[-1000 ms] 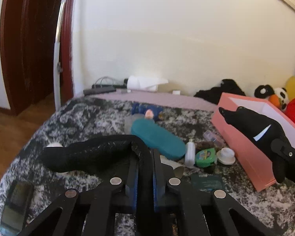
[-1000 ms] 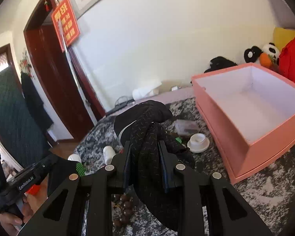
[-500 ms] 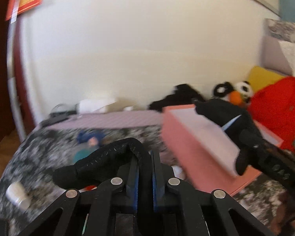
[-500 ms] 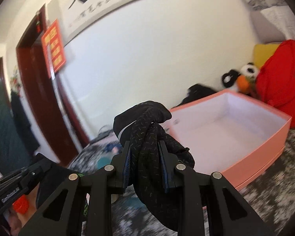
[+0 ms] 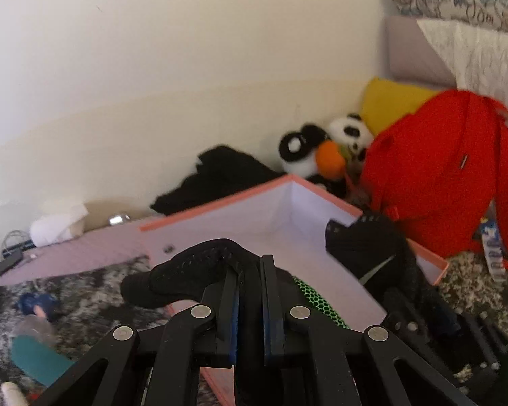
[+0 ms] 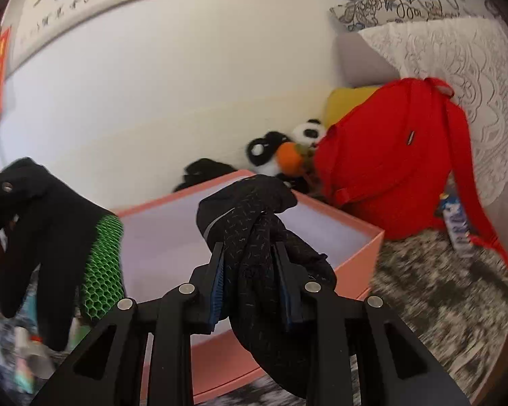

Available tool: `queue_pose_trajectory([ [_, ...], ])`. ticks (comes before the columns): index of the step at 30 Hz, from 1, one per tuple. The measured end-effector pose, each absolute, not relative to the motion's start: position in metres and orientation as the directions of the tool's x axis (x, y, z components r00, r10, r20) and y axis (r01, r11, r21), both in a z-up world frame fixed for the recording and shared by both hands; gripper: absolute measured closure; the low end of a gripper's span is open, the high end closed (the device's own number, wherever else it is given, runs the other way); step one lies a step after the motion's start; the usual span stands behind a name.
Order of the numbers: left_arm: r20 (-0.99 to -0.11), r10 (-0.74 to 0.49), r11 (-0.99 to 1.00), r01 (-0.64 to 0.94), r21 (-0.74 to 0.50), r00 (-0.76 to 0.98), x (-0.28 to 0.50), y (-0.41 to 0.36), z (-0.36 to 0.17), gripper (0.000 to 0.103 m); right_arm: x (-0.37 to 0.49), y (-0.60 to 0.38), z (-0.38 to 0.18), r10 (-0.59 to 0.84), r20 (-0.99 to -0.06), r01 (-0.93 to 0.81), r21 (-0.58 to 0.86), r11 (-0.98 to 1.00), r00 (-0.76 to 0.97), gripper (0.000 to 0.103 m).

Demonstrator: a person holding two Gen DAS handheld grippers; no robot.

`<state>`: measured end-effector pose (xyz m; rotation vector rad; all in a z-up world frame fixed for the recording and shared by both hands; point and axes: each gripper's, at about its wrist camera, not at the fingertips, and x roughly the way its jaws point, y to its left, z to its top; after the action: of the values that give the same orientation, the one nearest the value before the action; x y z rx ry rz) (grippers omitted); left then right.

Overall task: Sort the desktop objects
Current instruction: 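Carry both gloves into the pink box and open both grippers, then withdraw both grippers from the box back over the bed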

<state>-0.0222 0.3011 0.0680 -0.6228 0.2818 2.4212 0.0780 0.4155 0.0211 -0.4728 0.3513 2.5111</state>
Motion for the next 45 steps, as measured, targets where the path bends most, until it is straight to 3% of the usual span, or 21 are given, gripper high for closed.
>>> queue_pose_trajectory([
  [3,-0.520,0.500,-0.792,-0.609,0.049,-0.693,-0.029,0.312,0.053,0.094,0.076,0.433,0.017,0.446,-0.404,-0.547,0.181,-0.817,-0.799,0.073],
  [4,-0.529,0.493,-0.795,-0.605,0.050,-0.691,-0.031,0.315,0.048,0.092,0.074,0.438,0.015,0.411,-0.415,-0.523,0.203,-0.828,-0.811,0.068],
  [5,-0.536,0.486,-0.797,-0.602,0.051,-0.690,-0.032,0.317,0.044,0.083,0.072,0.441,0.013,0.385,-0.425,-0.505,0.216,-0.836,-0.819,0.063],
  [6,-0.537,0.480,-0.802,-0.595,0.052,-0.693,-0.033,0.319,0.042,0.055,0.071,0.443,0.011,0.366,-0.432,-0.491,0.224,-0.842,-0.824,0.057],
  [7,-0.539,0.473,-0.807,-0.589,0.053,-0.697,-0.033,0.321,0.040,0.035,0.070,0.443,0.009,0.353,-0.431,-0.478,0.226,-0.849,-0.831,0.035],
  [8,-0.538,0.468,-0.811,-0.582,0.054,-0.702,-0.033,0.322,0.038,0.008,0.071,0.442,0.008,0.353,-0.421,-0.471,0.221,-0.854,-0.836,0.015],
  [9,-0.517,0.469,-0.816,-0.575,0.055,-0.716,-0.029,0.321,0.040,0.005,0.073,0.439,0.008,0.360,-0.401,-0.468,0.212,-0.858,-0.842,0.010],
  [14,-0.483,0.461,-0.819,-0.567,0.092,-0.745,-0.015,0.325,0.048,0.004,0.086,0.423,0.018,0.397,-0.313,-0.456,0.142,-0.879,-0.863,0.008],
  [27,-0.446,0.455,-0.832,-0.547,0.094,-0.770,0.010,0.293,0.062,0.003,0.105,0.415,0.040,0.409,-0.269,-0.457,0.148,-0.877,-0.872,0.008],
  [34,-0.425,0.420,-0.865,-0.496,0.080,-0.802,0.021,0.238,0.069,0.002,0.107,0.384,0.050,0.377,-0.226,-0.407,0.105,-0.907,-0.898,0.008],
  [45,-0.435,0.282,-0.940,-0.338,0.055,-0.855,0.030,0.121,0.046,0.001,0.079,0.272,0.042,0.238,-0.242,-0.227,-0.076,-0.971,-0.941,0.008],
])
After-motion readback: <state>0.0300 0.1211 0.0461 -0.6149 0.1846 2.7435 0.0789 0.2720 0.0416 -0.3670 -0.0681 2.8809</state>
